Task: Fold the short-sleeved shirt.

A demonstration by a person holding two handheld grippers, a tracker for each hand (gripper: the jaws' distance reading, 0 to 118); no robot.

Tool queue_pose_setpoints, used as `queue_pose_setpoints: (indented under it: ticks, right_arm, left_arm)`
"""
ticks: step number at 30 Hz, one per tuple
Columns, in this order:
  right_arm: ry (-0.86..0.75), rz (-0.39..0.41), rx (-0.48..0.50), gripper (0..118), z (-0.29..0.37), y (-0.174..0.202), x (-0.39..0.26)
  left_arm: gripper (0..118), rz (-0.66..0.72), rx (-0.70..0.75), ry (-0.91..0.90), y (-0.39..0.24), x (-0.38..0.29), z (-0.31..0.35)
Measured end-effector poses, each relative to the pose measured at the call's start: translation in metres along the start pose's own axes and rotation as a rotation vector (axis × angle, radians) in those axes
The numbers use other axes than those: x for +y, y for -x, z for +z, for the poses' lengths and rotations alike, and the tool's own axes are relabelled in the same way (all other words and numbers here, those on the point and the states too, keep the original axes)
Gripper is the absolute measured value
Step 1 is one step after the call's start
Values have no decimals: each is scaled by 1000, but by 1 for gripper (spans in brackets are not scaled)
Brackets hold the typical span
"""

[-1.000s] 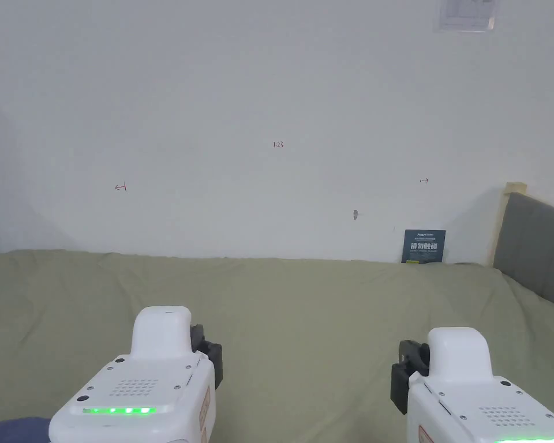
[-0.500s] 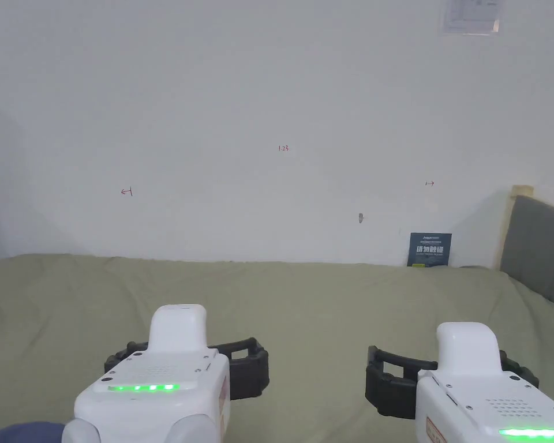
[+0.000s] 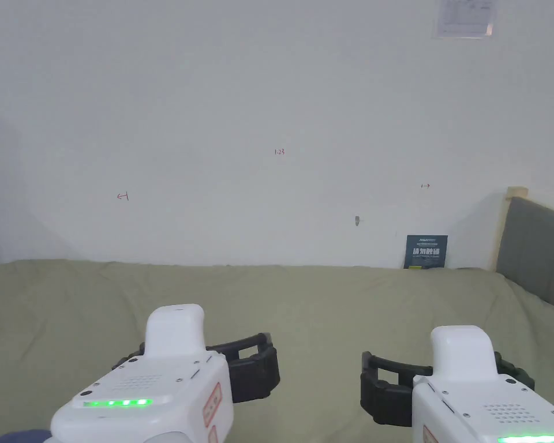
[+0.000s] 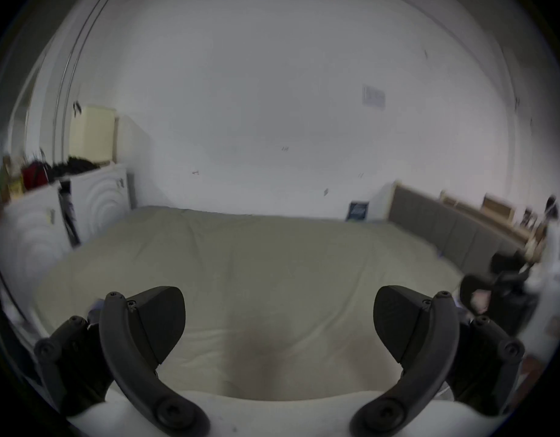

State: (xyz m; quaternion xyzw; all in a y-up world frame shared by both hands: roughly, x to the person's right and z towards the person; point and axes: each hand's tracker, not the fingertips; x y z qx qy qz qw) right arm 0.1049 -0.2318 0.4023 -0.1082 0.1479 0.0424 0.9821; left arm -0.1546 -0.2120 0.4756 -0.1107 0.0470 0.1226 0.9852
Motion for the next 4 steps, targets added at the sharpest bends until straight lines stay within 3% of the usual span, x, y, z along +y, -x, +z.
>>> queue_pose_setpoints:
  ticks: [4]
  right_arm:
    - [1,6,-4,118,0,3,-1]
  left_arm:
    - [118,-41,111,-1,-2,-1,0]
